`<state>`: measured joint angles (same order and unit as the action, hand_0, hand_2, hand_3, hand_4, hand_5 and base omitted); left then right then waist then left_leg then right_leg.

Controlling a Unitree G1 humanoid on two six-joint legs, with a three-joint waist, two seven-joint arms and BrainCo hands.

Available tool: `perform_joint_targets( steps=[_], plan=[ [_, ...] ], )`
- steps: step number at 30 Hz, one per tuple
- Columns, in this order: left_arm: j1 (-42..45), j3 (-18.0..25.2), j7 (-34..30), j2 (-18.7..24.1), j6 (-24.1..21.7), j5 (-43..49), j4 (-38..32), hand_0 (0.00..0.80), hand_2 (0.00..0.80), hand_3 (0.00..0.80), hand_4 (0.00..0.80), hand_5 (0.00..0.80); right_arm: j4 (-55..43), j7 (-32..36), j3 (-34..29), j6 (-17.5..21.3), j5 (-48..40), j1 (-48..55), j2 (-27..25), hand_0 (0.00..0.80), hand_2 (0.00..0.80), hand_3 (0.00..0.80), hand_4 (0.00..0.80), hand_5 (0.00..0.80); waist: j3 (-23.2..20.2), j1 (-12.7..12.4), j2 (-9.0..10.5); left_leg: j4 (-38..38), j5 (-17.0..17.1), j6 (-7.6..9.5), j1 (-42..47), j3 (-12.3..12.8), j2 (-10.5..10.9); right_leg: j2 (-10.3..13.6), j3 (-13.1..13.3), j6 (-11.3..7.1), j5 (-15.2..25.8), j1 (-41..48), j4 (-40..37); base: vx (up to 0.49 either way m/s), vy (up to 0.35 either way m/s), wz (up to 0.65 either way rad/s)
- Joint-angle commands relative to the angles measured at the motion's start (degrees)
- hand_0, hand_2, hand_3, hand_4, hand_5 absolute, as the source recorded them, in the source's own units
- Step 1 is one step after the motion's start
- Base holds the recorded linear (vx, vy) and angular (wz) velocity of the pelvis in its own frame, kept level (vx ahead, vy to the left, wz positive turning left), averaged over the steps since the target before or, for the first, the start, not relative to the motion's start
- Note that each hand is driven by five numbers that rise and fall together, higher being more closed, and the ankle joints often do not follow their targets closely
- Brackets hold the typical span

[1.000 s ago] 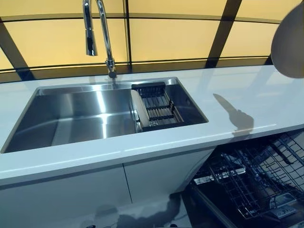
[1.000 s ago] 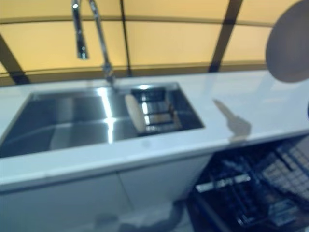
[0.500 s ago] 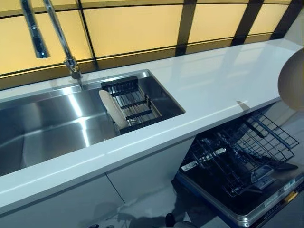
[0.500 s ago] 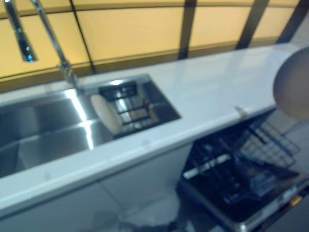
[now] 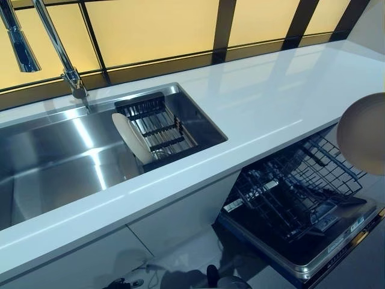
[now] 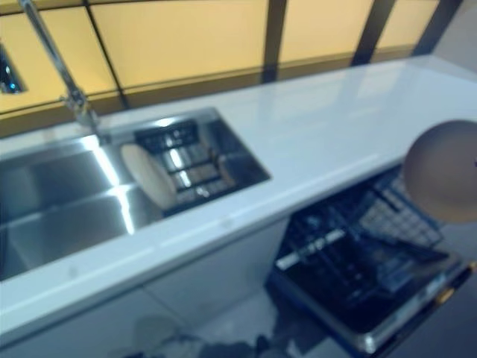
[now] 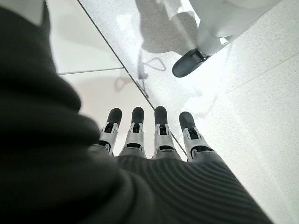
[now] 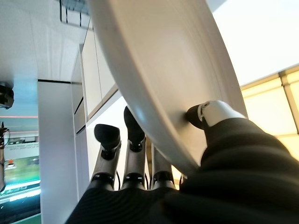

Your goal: Take plates into dishwasher

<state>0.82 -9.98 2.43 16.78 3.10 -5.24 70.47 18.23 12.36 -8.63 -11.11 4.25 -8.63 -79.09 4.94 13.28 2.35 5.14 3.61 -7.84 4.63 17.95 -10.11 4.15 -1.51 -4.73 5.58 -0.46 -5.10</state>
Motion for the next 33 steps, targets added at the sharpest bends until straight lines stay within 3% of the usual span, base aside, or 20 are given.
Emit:
perform_joint_targets(
  steps=[1,6,11,15,22,33],
  plan=[
    [-1.8,1.2,1.1,3.9,-0.9,1.6,2.0,0.000,0.000,0.000,0.000,0.000,-2.1,-1.1,-0.5,0.5,8.5,-0.1,2.2,0.800,0.800,0.800,0.800,0.800,-1.0,-1.0,4.89,-0.1,-1.6,0.10,3.6,1.2,-2.5,2.5,1.1,-4.40,1.1,0.5,0.1,0.000,0.000,0.00],
    [-2.4,1.2,1.3,3.4,-0.6,1.3,2.1,0.000,0.000,0.000,0.000,0.000,-4.6,-2.1,2.4,-4.4,16.2,-0.5,5.9,0.800,0.800,0.800,0.800,0.800,-0.6,-1.3,4.47,-0.1,-1.5,0.19,3.4,1.1,-2.5,2.5,0.9,-4.42,1.1,0.4,0.1,0.000,0.000,0.00],
    [-2.4,1.3,1.6,2.9,-0.4,1.1,1.9,0.000,0.000,0.000,0.000,0.000,-6.3,1.1,5.4,-9.4,25.7,-0.5,9.3,0.800,0.800,0.800,0.800,0.800,-0.2,-1.5,4.03,-0.1,-1.5,0.24,3.3,1.0,-2.4,2.7,0.6,-4.38,1.2,0.4,0.1,0.000,0.000,0.00],
    [-2.6,1.1,1.7,2.6,-0.1,1.0,1.5,0.000,0.000,0.000,0.000,0.000,-6.9,3.3,8.5,-10.9,32.6,-2.4,11.0,0.800,0.800,0.800,0.800,0.800,0.0,-2.0,3.76,-0.1,-1.4,0.25,3.3,0.8,-2.3,2.8,0.3,-4.39,1.1,0.6,0.1,0.000,0.000,0.00],
    [-3.2,0.3,1.5,2.1,1.0,1.1,0.5,0.000,0.000,0.000,0.000,0.000,-6.9,8.5,15.3,-15.0,36.1,-7.7,15.1,0.800,0.800,0.800,0.800,0.800,0.0,-3.2,3.35,-0.1,-1.3,0.30,3.2,0.2,-2.1,3.1,-0.6,-4.28,1.0,0.9,0.1,0.000,0.000,0.00],
    [-3.6,-0.6,1.3,1.5,2.1,2.0,-0.4,0.000,0.000,0.000,0.000,0.000,-4.1,9.4,22.1,-17.9,40.5,-14.7,21.0,0.800,0.800,0.800,0.800,0.800,0.3,-5.2,2.73,-0.1,-1.0,0.20,2.7,-0.9,-2.1,3.6,-2.1,-4.21,0.9,1.2,0.1,0.002,-0.001,0.02]
  ],
)
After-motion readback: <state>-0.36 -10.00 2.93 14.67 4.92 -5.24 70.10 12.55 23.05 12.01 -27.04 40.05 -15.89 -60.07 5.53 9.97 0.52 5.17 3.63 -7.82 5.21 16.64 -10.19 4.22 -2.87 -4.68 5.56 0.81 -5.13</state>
